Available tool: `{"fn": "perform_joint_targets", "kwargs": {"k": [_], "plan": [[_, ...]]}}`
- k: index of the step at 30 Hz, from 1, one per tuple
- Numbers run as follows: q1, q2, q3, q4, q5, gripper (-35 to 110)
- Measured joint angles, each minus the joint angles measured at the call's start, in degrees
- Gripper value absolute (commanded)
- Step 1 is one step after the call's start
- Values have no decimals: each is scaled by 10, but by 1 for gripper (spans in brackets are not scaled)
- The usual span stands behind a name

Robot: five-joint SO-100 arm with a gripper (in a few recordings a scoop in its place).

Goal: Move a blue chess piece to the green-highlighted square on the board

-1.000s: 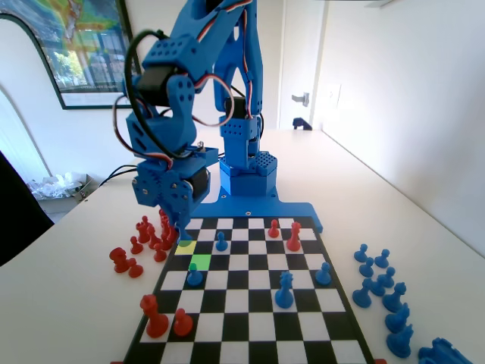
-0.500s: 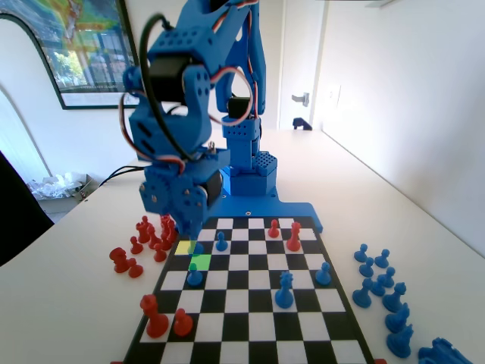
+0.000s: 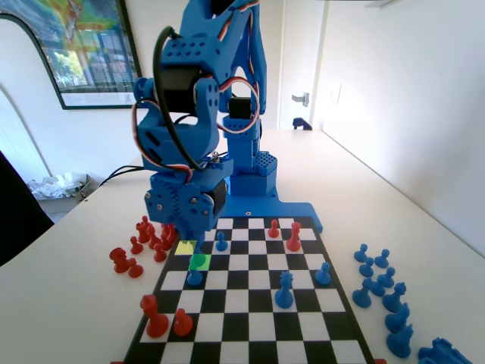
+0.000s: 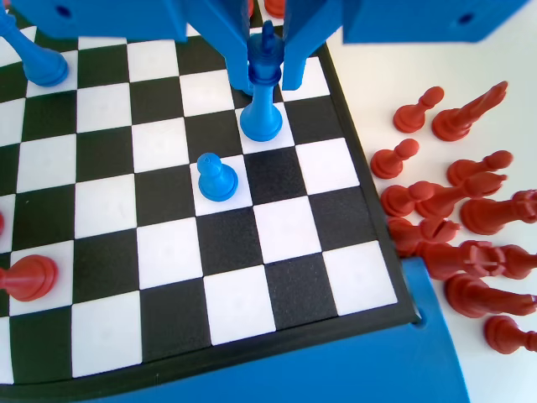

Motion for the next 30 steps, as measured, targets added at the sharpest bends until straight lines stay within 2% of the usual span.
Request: {"fn": "perform_joint_targets", "kwargs": {"k": [18, 23, 30], "plan": [[4, 0, 11, -27, 8, 10], [10, 0, 11, -31, 8, 23], [13, 0, 7, -23, 16, 24]]}}
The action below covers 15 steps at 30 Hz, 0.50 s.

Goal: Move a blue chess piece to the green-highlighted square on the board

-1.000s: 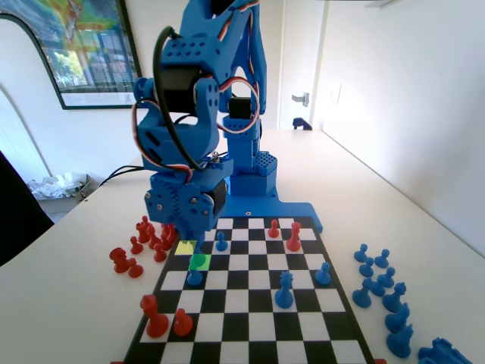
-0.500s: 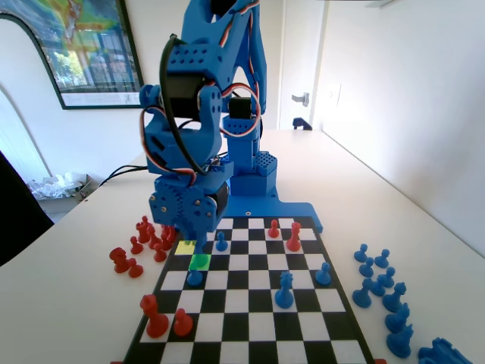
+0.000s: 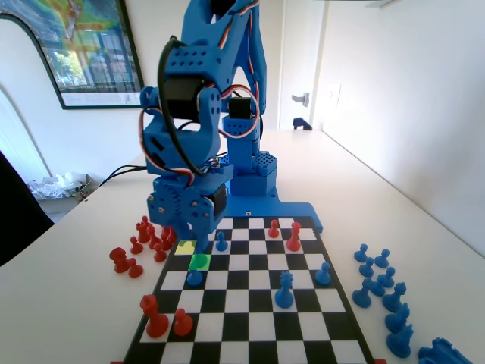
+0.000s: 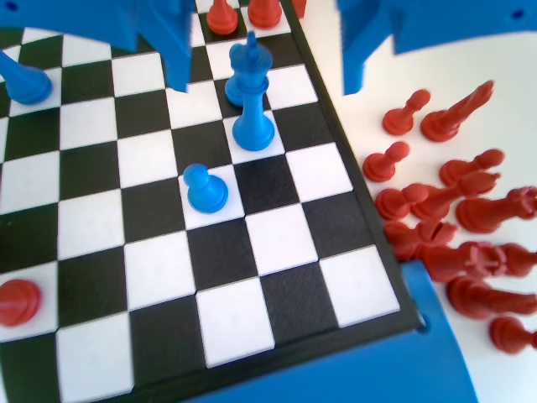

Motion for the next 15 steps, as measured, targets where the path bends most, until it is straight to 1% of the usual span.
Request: {"fn": "perform_joint_targets", "kwargs": {"k": [5, 11, 15], "plan": [[1, 1, -41, 40, 19, 22], [4, 4, -100, 117, 31, 14], [-3, 20, -119, 169, 18, 8]]}}
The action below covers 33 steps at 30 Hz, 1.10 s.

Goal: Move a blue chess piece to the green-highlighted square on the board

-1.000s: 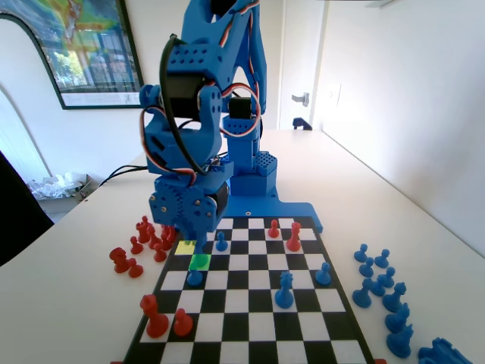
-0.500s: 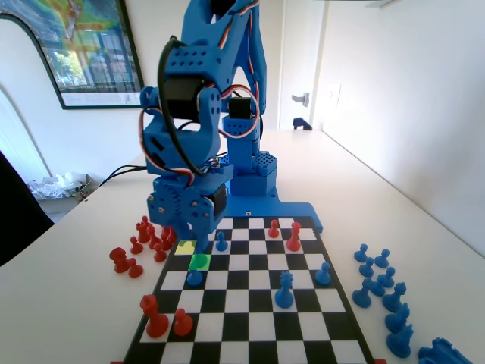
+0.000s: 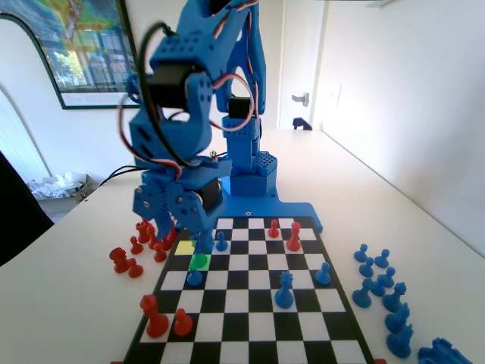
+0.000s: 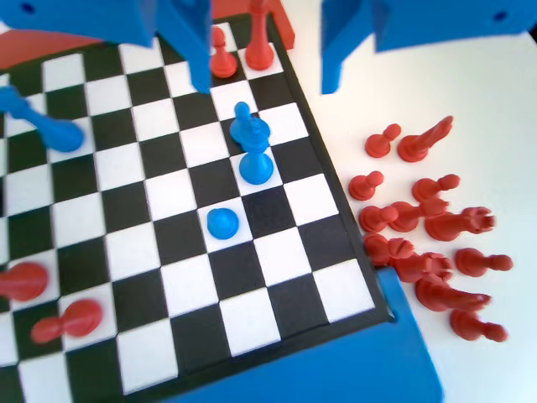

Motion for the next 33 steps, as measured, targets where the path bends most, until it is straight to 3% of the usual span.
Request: {"fn": "perform_joint_targets", "kwargs": {"k": [11, 33], "plan": [[-32, 135, -35, 134, -86, 1], [-174, 585, -20, 413, -102, 1]]}}
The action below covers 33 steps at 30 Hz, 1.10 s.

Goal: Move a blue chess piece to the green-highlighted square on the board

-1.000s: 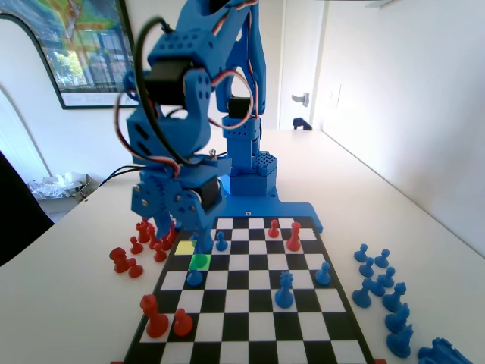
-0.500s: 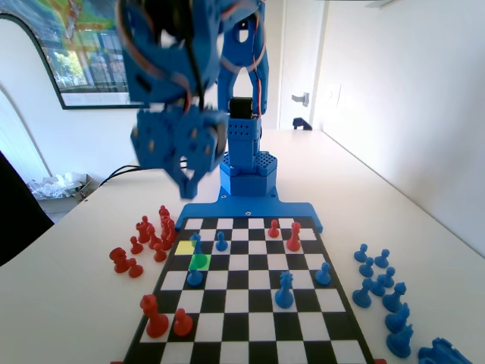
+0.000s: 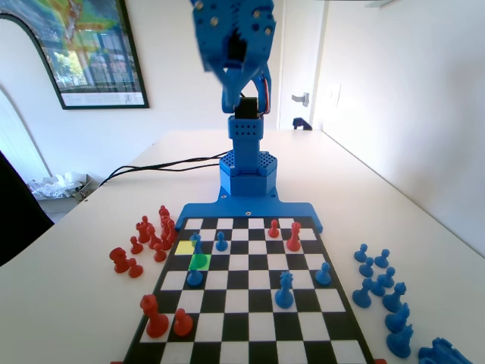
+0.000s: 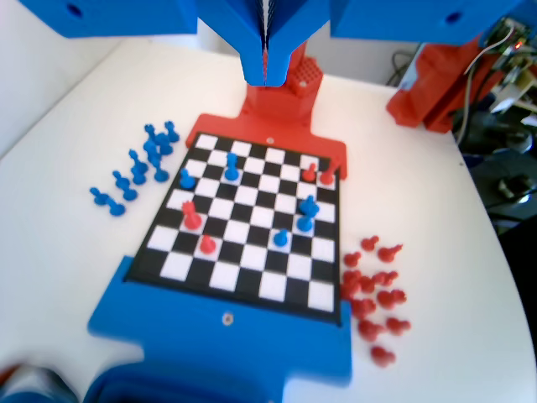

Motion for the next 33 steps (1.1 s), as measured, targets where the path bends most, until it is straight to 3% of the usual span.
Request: {"fn": "perform_joint_targets", "kwargs": {"k": [9, 33], "plan": [[-30, 138, 53, 14, 15, 1], [-23, 260, 123, -73, 47, 7]]}}
